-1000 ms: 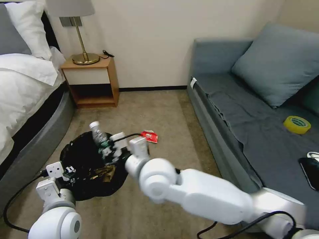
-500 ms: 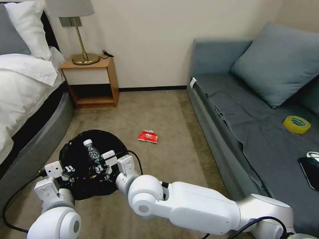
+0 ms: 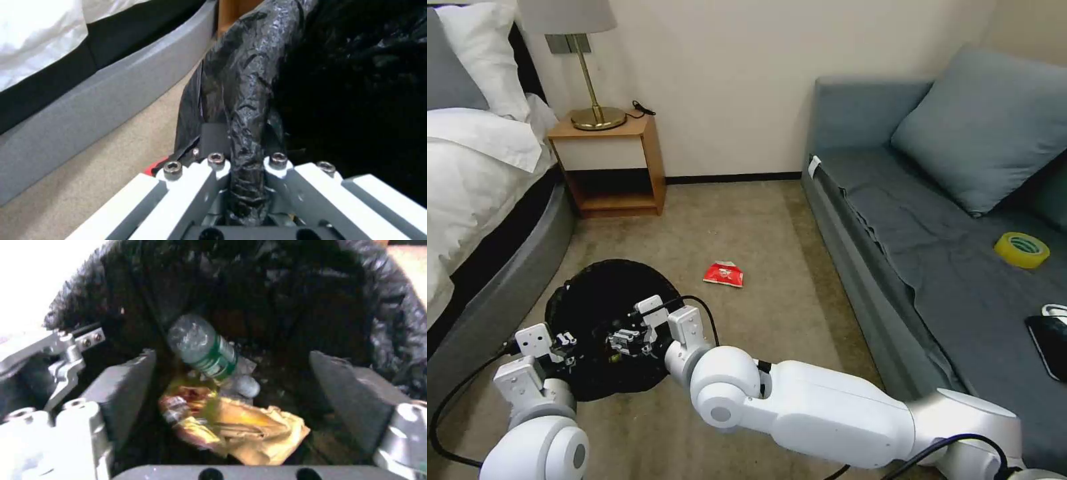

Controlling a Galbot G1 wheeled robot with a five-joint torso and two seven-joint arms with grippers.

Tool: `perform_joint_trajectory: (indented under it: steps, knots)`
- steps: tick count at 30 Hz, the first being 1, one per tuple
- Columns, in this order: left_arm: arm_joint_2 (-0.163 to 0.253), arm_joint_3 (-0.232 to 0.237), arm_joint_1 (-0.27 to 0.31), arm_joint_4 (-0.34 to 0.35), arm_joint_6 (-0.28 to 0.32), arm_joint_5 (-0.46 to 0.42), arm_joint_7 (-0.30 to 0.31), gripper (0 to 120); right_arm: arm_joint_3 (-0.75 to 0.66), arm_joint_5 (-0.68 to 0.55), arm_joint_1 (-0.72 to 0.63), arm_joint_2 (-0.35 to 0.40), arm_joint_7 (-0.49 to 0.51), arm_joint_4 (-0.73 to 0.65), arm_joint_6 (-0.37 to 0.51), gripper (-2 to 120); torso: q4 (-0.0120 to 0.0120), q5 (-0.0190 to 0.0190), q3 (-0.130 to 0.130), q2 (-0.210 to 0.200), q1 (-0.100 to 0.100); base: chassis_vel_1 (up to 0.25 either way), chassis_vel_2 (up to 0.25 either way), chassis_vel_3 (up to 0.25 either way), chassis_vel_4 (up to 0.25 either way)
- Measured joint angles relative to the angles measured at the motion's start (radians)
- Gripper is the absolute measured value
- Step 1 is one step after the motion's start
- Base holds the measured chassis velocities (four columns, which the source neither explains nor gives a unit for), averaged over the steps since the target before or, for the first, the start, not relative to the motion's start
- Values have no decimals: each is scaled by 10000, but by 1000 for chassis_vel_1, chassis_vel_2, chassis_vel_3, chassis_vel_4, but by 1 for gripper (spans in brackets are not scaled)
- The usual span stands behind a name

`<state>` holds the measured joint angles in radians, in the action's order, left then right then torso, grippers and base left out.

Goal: Pick up the trash bin, then pick up the garbage on the floor and place it into the trash bin.

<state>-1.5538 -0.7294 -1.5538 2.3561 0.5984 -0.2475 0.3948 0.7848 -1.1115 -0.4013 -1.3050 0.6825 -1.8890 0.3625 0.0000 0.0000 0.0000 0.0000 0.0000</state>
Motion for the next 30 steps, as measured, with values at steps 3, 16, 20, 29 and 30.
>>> perform_joint_trajectory:
  steps: [3,16,20,29,30]
  knots:
    - [5,-104,-38,36,-5,-111,3,2,-308,105,156,34,-29,-118,2,99,1,0,0,0,0,0,0,0,0]
    - [110,-461,-222,172,135,-572,90,2,-2903,634,-288,1556,-1950,-1685,-1046,100,0,3,0,-1,0,0,0,0,0]
    - [113,-422,-275,176,140,-533,84,2,-3923,1093,-784,2216,-2469,-2304,-1453,100,-1,2,0,0,0,0,0,0,0]
    - [203,-672,-291,222,99,-173,62,2,-7274,3979,-3546,3997,-2827,-4043,-978,100,1,2,-1,0,-1,0,0,0,0]
    - [204,-706,-300,242,95,-147,58,2,-7587,4241,-3944,4048,-2724,-4161,-776,100,-2,1,-1,0,0,0,0,0,0]
